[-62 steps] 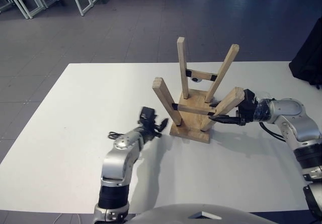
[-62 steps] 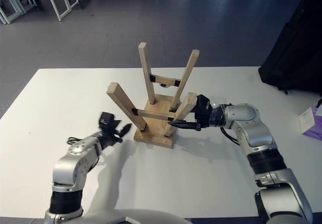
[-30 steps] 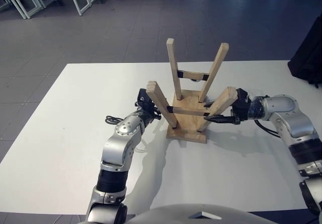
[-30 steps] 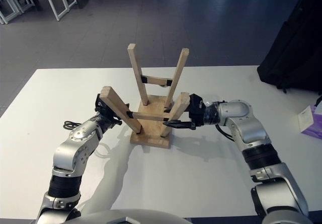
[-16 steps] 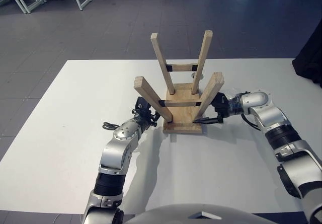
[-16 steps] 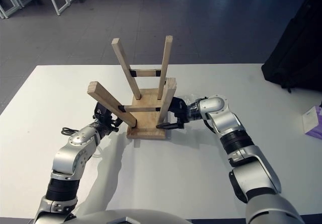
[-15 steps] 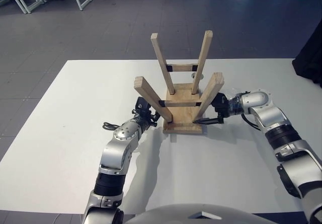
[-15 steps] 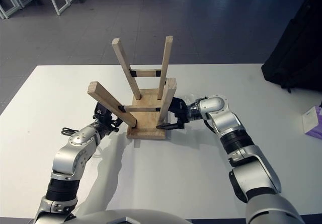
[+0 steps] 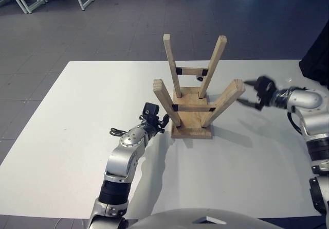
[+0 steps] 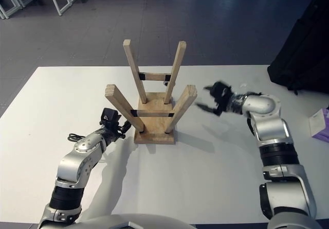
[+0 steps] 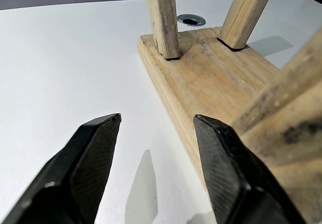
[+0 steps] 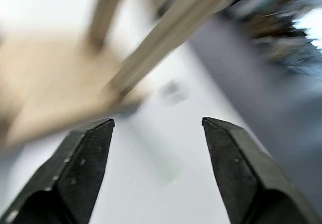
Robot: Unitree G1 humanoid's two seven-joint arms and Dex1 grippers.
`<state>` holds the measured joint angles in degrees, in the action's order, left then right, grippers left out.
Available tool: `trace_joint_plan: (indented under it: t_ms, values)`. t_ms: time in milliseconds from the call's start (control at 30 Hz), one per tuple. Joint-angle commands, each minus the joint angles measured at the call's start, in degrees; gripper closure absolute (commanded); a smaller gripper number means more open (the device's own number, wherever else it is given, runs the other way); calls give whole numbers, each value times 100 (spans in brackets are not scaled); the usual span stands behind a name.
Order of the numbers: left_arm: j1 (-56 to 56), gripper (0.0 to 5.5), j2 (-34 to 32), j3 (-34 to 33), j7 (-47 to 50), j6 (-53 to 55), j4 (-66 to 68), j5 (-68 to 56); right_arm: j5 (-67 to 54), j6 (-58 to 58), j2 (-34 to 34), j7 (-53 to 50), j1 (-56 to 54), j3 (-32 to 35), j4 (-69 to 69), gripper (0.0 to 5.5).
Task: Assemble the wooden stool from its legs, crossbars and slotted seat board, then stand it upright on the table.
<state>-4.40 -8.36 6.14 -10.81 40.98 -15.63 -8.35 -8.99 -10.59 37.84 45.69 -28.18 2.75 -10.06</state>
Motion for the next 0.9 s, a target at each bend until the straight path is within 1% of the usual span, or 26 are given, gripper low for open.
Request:
trace_joint_plan:
  t_ms: [33,67,133,200,267,367,467,533,600,633,700,767,800,833,867,900]
  values:
    - [191,283,-48,-72,84,52,-173,56,-3033,-2586,-1609,-3083,-696,1720,2760,245]
    - [188,283,-48,-52,79,53,-165,63,-3851,-2788,-1912,-3823,-921,1799,3178,245]
    - [176,283,-54,-25,66,54,-154,72,-4920,-2831,-2259,-4745,-1347,1834,3646,245]
    - [177,283,-72,-8,46,44,-147,79,-5560,-2711,-2417,-5264,-1557,1886,3870,245]
    - [169,283,-91,15,21,45,-138,83,-5831,-2908,-2476,-5598,-1102,1708,4090,245]
    - [126,283,-106,40,-8,68,-130,91,-5548,-3305,-2436,-5619,14,882,4417,245]
    - [95,283,-101,62,-2,74,-119,100,-5100,-3326,-2307,-5356,789,473,4370,245]
    - [113,283,-85,84,11,65,-121,117,-4907,-3232,-2330,-5252,813,363,4284,245]
    - [127,283,-54,106,46,69,-130,133,-4962,-3141,-2492,-5273,607,324,4254,245]
    - [129,283,-37,107,67,65,-125,141,-5079,-3090,-2573,-5299,450,357,4250,245]
    - [121,283,-26,90,82,32,-77,146,-5556,-2926,-2663,-5461,-30,652,4275,245]
    - [158,283,-23,68,93,3,-56,143,-6061,-2752,-2444,-5683,-569,1211,4152,245]
    - [230,283,-15,41,120,7,-91,139,-6053,-2722,-2135,-5645,-789,1496,3961,245]
    - [305,283,-12,25,136,10,-116,135,-5849,-2725,-1709,-5495,-845,1743,3753,245]
    - [384,283,-15,7,151,11,-148,132,-5279,-2743,-1139,-5155,-649,1740,3566,245]
    - [432,283,-19,-9,157,14,-167,131,-4665,-2706,-629,-4814,-380,1587,3437,245]
